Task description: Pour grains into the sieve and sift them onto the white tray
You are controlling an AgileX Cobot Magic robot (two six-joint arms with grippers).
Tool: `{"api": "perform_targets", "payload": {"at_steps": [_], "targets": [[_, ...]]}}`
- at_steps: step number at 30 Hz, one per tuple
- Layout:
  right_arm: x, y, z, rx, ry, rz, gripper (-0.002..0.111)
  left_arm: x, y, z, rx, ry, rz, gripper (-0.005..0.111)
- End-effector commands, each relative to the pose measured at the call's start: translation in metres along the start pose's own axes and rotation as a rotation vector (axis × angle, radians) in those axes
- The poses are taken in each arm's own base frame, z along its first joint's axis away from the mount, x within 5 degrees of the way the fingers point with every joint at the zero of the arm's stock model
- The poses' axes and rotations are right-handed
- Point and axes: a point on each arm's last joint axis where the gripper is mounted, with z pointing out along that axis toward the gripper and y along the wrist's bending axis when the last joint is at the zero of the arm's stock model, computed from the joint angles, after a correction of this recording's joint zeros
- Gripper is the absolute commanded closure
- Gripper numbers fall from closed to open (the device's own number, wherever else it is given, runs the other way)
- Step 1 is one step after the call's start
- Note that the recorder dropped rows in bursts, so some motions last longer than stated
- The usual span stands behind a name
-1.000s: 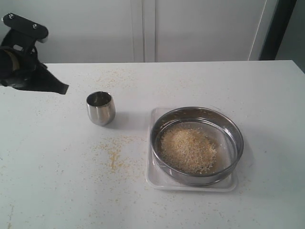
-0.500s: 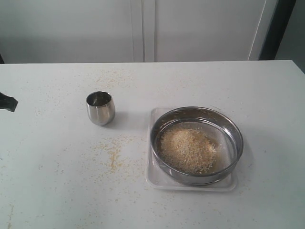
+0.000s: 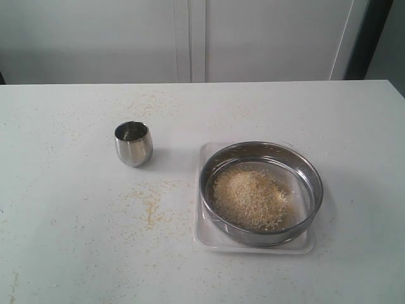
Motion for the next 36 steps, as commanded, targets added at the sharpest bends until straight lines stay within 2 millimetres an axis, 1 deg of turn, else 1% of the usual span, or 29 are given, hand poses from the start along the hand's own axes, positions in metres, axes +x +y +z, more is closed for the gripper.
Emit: {"api": "perform_targets", "payload": {"at_steps": [1, 8, 15, 33, 36], "targets": [[0.001, 0.0, 0.0, -0.003, -0.003, -0.008, 0.108, 0.016, -0.001, -0.01, 0.0, -0.025, -0.01, 0.107], [0.001, 0.0, 0.0, -0.003, -0.003, -0.008, 0.108, 0.032, -0.004, -0.026, 0.019, 0.097, -0.008, 0.107], [0.001, 0.0, 0.0, -0.003, -0.003, -0.008, 0.108, 0.043, -0.005, -0.03, 0.032, 0.204, -0.007, 0.107], [0.001, 0.0, 0.0, -0.003, -0.003, -0.008, 0.108, 0.044, -0.005, -0.03, 0.035, 0.218, 0.0, 0.107], [-0.002, 0.0, 0.0, -0.007, -0.039, -0.008, 0.108, 0.044, -0.005, -0.03, 0.035, 0.218, 0.0, 0.107]]}}
